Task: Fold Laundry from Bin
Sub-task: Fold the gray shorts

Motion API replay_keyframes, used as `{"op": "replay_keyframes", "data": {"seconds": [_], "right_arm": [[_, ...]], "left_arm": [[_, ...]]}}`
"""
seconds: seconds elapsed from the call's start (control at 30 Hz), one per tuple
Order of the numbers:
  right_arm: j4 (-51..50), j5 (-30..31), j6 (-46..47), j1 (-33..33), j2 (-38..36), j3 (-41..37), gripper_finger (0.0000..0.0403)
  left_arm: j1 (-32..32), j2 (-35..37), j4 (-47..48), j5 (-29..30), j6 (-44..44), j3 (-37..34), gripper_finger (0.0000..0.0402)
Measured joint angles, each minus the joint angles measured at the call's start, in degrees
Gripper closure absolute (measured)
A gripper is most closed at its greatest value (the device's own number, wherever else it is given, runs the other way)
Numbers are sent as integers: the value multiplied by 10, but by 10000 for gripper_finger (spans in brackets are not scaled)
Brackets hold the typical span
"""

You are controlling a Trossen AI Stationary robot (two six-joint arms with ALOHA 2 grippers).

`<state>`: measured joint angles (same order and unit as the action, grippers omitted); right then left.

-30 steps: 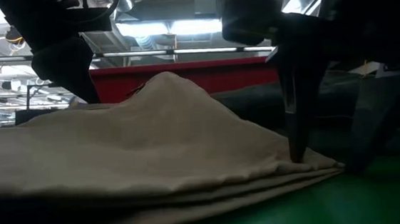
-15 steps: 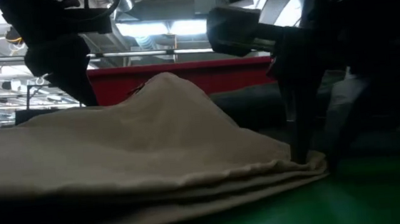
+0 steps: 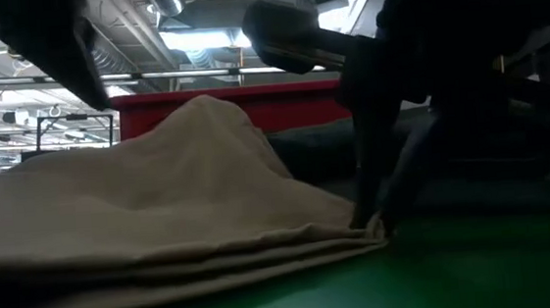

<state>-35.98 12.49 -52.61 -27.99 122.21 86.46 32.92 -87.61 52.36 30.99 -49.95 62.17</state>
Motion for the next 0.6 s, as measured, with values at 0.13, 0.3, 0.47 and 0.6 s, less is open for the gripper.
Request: {"op": "replay_keyframes", "data": {"seconds": [0.13, 0.3, 0.47, 0.6], "right_arm": [[27, -3, 31, 0, 1, 0, 381], [34, -3, 43, 0, 1, 0, 386], [34, -10, 44, -1, 1, 0, 383], [34, -15, 44, -1, 1, 0, 384]], "left_arm": [[50, 0, -25, -104, -25, 23, 233], [123, -2, -106, -157, -91, 23, 233], [184, -12, -173, -118, -129, 23, 233], [217, -40, -241, -109, -126, 23, 233]]}}
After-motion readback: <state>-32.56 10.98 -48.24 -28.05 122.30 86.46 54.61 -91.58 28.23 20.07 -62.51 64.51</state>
